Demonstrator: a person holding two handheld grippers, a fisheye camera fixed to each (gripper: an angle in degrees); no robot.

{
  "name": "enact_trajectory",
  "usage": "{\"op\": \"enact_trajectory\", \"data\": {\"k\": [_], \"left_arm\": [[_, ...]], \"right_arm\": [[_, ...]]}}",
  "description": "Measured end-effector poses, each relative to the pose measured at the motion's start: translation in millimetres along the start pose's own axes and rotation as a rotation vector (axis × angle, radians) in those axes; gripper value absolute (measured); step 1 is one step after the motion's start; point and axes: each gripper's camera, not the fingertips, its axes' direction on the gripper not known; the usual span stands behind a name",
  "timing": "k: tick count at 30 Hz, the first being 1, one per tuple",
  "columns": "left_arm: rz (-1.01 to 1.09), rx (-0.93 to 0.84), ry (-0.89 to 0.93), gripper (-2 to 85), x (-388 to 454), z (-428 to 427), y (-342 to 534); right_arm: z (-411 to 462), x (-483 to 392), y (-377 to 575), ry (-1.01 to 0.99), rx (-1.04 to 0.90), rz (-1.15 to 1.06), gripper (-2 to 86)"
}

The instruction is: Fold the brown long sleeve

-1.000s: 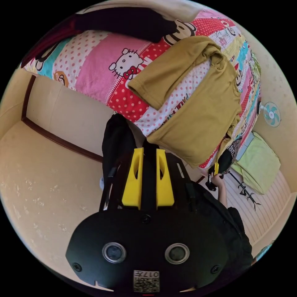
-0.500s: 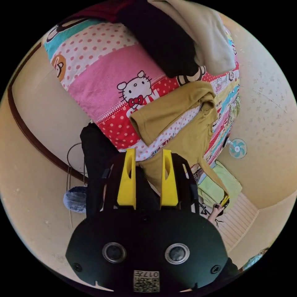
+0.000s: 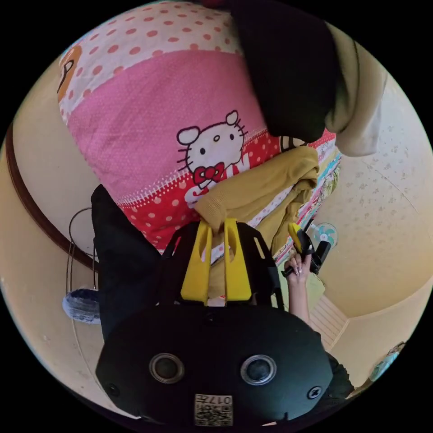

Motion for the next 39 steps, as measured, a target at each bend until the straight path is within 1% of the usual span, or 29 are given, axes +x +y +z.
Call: {"op": "enact_trajectory", "data": {"k": [2,4,6,8,9,11,12,13,14,15,17,19,21,22,23,24,26,27,28,29,30,32,33,34,35,37,39], "left_arm": [[0.024,0.036,0.057,4.5,1.7,-25.6,12.6],[0.095,0.072,0.122,4.4,17.0,-50.4,28.5],[0.222,0.123,0.195,4.3,52.5,-80.1,54.6],[0.292,0.147,0.244,4.2,78.1,-96.7,74.0],[0.321,0.159,0.28,4.2,92.9,-105.4,86.5],[0.359,0.166,0.338,4.2,111.6,-114.4,103.0],[0.377,0.163,0.368,4.2,121.8,-118.3,112.0],[0.385,0.16,0.379,4.2,126.7,-119.9,116.1],[0.405,0.152,0.39,4.3,136.1,-122.7,123.9],[0.432,0.148,0.389,4.3,145.0,-125.8,131.5],[0.482,0.169,0.379,4.8,155.8,-133.9,143.4],[0.578,0.258,0.393,5.5,163.2,-151.5,159.0],[0.648,0.434,0.336,6.3,164.9,-178.4,185.1],[0.661,0.462,0.305,6.3,165.5,-182.3,190.7],[0.68,0.486,0.229,6.4,166.9,-184.7,199.1],[0.684,0.478,0.153,6.5,167.1,-179.7,203.9],[0.686,0.426,0.063,6.7,165.0,-159.6,206.3],[0.687,0.368,0.001,7.1,162.0,-138.4,204.8],[0.68,0.333,-0.032,7.3,159.7,-126.0,203.0],[0.663,0.266,-0.096,7.8,153.6,-99.9,198.4],[0.651,0.201,-0.156,8.0,146.0,-71.2,192.5],[0.632,0.112,-0.245,9.1,132.2,-28.0,180.8],[0.63,0.07,-0.303,9.9,122.3,-1.0,171.9],[0.631,0.052,-0.333,10.3,116.8,12.5,167.0],[0.627,0.013,-0.39,10.9,104.5,38.5,155.6],[0.584,-0.07,-0.445,12.4,84.6,71.5,135.2],[0.583,-0.138,-0.464,13.5,69.3,94.3,115.6]], "right_arm": [[-4.7,-27.6,29.8,-0.066,0.097,-0.052,7.6],[-10.9,-58.7,55.2,-0.102,0.126,-0.142,8.5],[-16.9,-97.1,80.6,-0.098,0.136,-0.252,10.2],[-26.8,-155.6,109.1,-0.029,0.152,-0.415,13.4],[-29.6,-170.5,115.4,-0.007,0.165,-0.459,14.2],[-37.3,-227.0,134.9,0.061,0.231,-0.654,16.7],[-37.6,-240.6,137.8,0.087,0.244,-0.703,16.8],[-36.8,-264.2,141.5,0.155,0.276,-0.786,17.1],[-35.2,-284.4,142.7,0.25,0.332,-0.848,16.3],[-34.4,-293.4,142.3,0.294,0.362,-0.876,15.9],[-38.8,-324.4,132.5,0.416,0.486,-0.927,8.4],[-55.1,-337.5,122.3,0.392,0.564,-0.946,4.4],[-82.4,-332.9,105.8,0.327,0.611,-0.876,3.8],[-108.8,-317.9,96.3,0.246,0.646,-0.8,3.7],[-137.6,-292.8,90.8,0.157,0.701,-0.699,3.6],[-151.7,-276.7,89.7,0.112,0.732,-0.647,3.6],[-199.2,-195.9,93.1,-0.031,0.852,-0.423,3.6],[-208.4,-172.5,95.3,-0.05,0.876,-0.364,3.6],[-222.3,-126.8,101.4,-0.064,0.92,-0.244,3.6],[-231.4,-81.5,110.9,-0.058,0.96,-0.135,3.6],[-234.2,-58.9,116.5,-0.051,0.977,-0.084,3.7],[-233.0,33.4,140.7,0.019,1.006,0.141,4.0],[-229.2,56.1,145.1,0.049,0.991,0.189,4.1],[-217.3,104.0,149.9,0.094,0.901,0.3,4.8],[-201.9,152.9,155.5,0.116,0.755,0.45,5.5],[-188.7,205.8,181.3,0.104,0.606,0.601,6.5],[-198.1,216.0,220.8,0.101,0.631,0.554,8.1]]}}
